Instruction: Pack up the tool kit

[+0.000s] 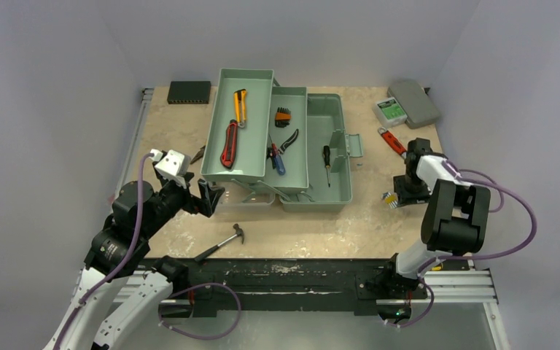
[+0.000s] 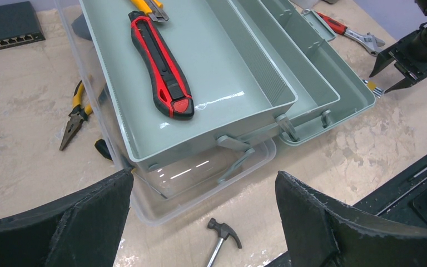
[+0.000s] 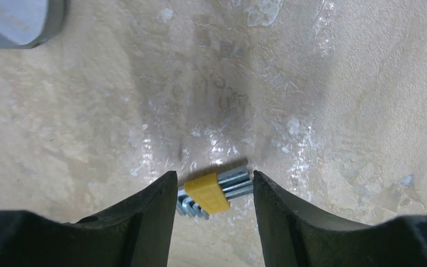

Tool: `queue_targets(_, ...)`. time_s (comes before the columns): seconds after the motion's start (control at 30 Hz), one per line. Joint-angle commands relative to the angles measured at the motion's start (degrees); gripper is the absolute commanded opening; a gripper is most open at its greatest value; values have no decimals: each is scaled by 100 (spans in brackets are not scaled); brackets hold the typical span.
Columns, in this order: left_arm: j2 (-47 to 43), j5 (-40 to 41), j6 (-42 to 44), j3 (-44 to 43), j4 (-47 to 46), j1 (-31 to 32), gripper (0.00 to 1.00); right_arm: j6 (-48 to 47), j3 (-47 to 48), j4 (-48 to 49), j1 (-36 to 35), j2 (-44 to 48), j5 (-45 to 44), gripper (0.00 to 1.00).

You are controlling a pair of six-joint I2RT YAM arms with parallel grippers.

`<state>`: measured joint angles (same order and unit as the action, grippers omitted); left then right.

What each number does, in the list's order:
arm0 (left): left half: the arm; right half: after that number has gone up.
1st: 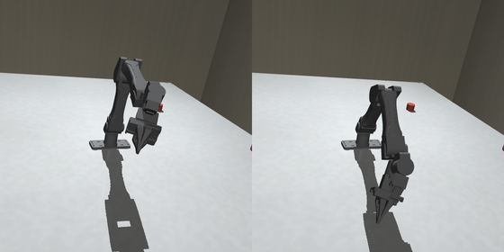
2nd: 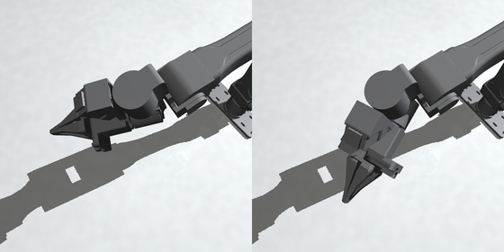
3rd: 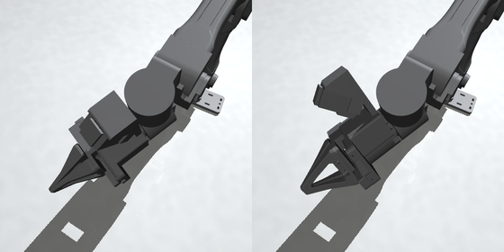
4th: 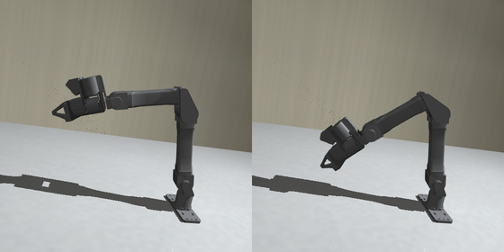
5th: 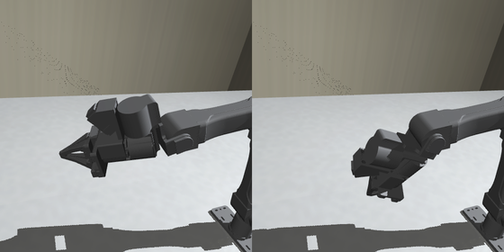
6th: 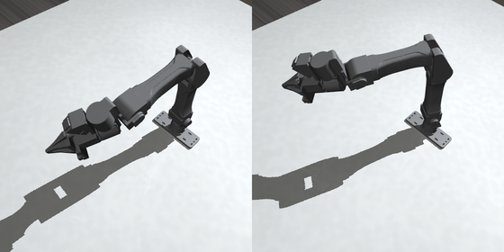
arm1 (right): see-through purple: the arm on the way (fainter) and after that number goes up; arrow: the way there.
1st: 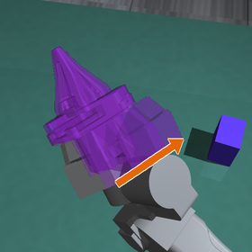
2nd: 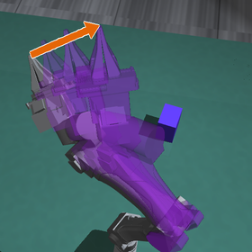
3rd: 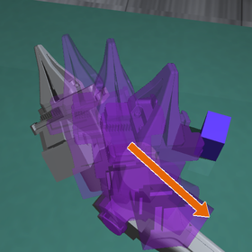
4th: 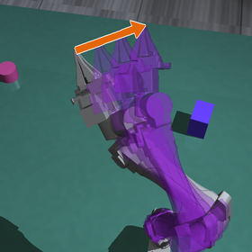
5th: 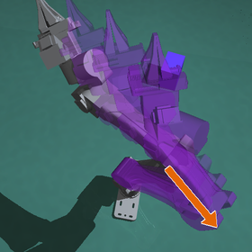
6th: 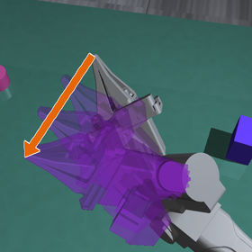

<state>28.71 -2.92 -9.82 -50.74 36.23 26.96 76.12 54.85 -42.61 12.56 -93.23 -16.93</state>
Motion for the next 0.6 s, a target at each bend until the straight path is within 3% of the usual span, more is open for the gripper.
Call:
queue_targets(0.0,30,9,104,-42,-71,-52,95,-18,80,-220,18,673,18,48)
queue_targets(0.17,38,-15,104,-47,-67,-66,95,-219,300,-163,11,1430,89,48)
queue_targets(0.23,37,-20,104,-41,-70,-72,95,-423,309,-47,11,1479,168,61)
queue_targets(0.3,25,-26,104,-50,-66,-85,95,-793,373,27,16,1343,139,81)
queue_targets(0.33,21,-26,99,-50,-70,-86,95,-1146,428,126,15,1177,206,95)
queue_targets(0.37,21,-31,95,-47,-70,-94,95,-1529,565,130,14,960,309,98)
queue_targets(0.47,33,-49,95,-42,-68,-94,95,-2126,862,-289,17,386,282,99)
queue_targets(0.57,46,-76,95,-53,-77,-104,95,-2232,373,71,18,412,288,99)
